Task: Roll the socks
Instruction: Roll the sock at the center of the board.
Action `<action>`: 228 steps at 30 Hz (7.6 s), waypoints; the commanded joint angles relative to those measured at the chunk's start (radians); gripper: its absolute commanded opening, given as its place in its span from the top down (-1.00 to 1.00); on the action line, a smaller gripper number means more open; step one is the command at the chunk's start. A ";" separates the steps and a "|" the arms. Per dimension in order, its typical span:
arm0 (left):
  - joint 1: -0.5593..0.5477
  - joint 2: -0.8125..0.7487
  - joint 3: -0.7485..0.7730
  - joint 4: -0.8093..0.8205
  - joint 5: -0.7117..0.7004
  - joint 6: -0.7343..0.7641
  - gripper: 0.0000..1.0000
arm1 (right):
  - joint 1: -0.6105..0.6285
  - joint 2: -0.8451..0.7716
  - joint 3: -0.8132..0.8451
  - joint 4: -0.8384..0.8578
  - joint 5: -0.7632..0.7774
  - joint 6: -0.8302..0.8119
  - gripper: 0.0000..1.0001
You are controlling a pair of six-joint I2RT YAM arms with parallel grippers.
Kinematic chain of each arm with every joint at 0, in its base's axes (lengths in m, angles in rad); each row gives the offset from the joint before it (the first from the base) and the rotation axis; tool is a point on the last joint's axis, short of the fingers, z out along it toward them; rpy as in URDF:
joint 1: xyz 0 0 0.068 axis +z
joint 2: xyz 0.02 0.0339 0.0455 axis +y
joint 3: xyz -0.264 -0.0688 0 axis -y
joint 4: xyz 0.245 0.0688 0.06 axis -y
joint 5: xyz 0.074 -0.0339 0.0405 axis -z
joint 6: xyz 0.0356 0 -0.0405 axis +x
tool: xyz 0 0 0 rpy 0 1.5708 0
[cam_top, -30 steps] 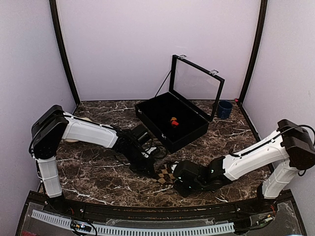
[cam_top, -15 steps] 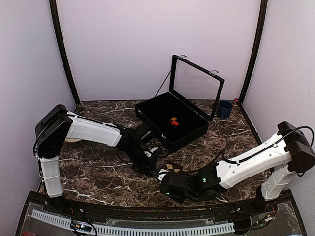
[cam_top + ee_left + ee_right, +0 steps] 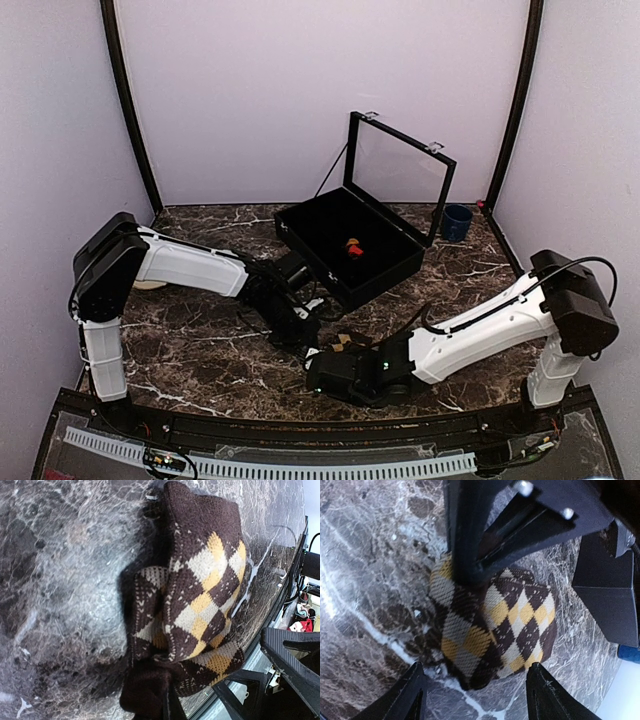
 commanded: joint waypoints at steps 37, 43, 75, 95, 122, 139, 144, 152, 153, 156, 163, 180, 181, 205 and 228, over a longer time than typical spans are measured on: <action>0.000 0.027 0.044 -0.045 0.019 0.001 1.00 | -0.077 0.070 0.011 0.032 -0.248 -0.062 1.00; 0.011 0.012 0.034 -0.034 -0.005 -0.035 0.51 | -0.094 0.064 -0.019 0.049 -0.278 -0.008 1.00; 0.093 -0.218 -0.183 0.176 -0.122 -0.193 0.01 | -0.246 -0.142 -0.381 0.423 -0.631 0.353 1.00; -0.003 -0.222 -0.231 0.354 -0.064 -0.034 -0.05 | -0.380 -0.097 -0.663 0.877 -0.978 0.647 1.00; -0.097 -0.163 -0.168 0.270 -0.103 0.207 -0.07 | -0.442 -0.024 -0.705 0.970 -1.160 0.787 1.00; -0.136 -0.116 -0.141 0.269 -0.043 0.286 -0.02 | -0.469 -0.019 -0.687 0.880 -1.196 0.815 1.00; -0.143 -0.092 -0.131 0.270 -0.046 0.297 0.02 | -0.470 -0.014 -0.685 0.878 -1.204 0.819 1.00; -0.148 -0.061 -0.094 0.265 -0.060 0.306 0.02 | -0.470 -0.012 -0.671 0.857 -1.212 0.807 1.00; -0.148 -0.056 -0.088 0.265 -0.061 0.307 0.02 | -0.470 -0.010 -0.668 0.853 -1.214 0.802 1.00; -0.151 -0.043 -0.071 0.263 -0.062 0.306 0.03 | -0.470 -0.008 -0.664 0.848 -1.216 0.798 1.00; -0.168 -0.011 -0.063 0.249 -0.052 0.305 0.15 | -0.474 -0.010 -0.673 0.854 -1.217 0.799 1.00; -0.178 0.048 -0.060 0.287 0.010 0.263 1.00 | -0.479 -0.021 -0.659 0.814 -1.208 0.782 1.00; -0.178 0.050 -0.062 0.287 0.012 0.259 1.00 | -0.479 -0.023 -0.650 0.798 -1.202 0.775 1.00; -0.136 -0.015 -0.183 0.255 -0.182 0.061 1.00 | -0.483 -0.202 -0.563 0.367 -0.957 0.649 0.18; -0.077 -0.050 -0.208 0.335 -0.064 0.024 1.00 | -0.483 -0.462 -0.614 0.201 -0.681 0.616 0.22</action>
